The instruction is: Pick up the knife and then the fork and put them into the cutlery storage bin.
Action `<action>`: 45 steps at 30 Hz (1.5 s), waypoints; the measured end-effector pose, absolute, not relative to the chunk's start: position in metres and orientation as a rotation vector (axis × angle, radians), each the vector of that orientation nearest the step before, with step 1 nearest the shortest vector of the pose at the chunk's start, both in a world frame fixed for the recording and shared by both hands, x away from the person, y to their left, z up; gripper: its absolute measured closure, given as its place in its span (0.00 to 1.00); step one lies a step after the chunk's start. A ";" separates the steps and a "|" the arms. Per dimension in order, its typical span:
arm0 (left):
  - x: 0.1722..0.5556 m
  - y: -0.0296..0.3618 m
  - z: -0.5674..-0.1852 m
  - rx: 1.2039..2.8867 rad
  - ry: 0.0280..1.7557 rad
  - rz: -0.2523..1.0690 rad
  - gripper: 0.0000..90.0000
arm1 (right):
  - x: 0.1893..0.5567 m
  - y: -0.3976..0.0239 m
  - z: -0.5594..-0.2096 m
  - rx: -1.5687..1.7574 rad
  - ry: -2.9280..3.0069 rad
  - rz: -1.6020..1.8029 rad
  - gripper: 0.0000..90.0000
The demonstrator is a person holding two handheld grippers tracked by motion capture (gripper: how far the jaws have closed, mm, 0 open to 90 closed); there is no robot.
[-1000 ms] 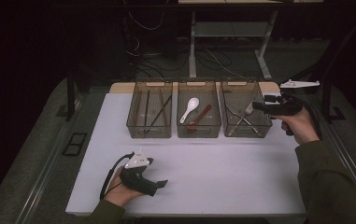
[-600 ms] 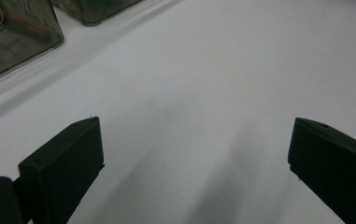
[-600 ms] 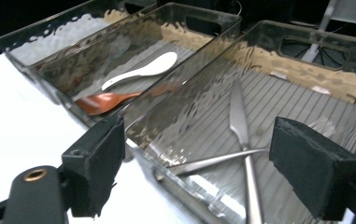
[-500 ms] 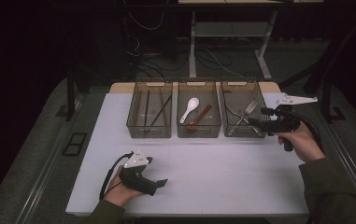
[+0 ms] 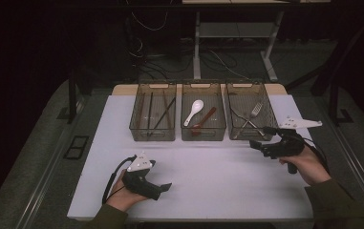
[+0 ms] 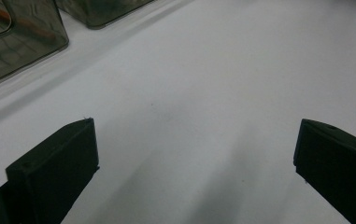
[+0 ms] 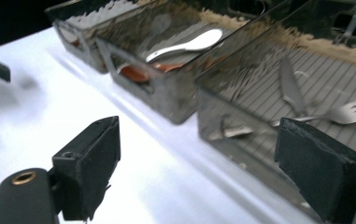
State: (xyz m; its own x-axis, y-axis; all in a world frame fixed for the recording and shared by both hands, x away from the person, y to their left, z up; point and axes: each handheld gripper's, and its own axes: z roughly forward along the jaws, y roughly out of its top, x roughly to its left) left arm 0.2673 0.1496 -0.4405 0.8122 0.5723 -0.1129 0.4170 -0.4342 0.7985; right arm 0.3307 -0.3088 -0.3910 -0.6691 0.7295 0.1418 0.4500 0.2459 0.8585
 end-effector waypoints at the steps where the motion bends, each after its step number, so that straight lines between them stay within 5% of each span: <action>1: 0.267 0.149 -0.440 2.091 0.725 0.217 0.00 | 0.327 -0.307 -0.394 1.090 2.245 1.382 0.16; 45: 0.265 0.150 -0.440 2.087 0.686 0.208 0.00 | 0.261 -0.300 -0.446 1.022 2.345 1.340 0.16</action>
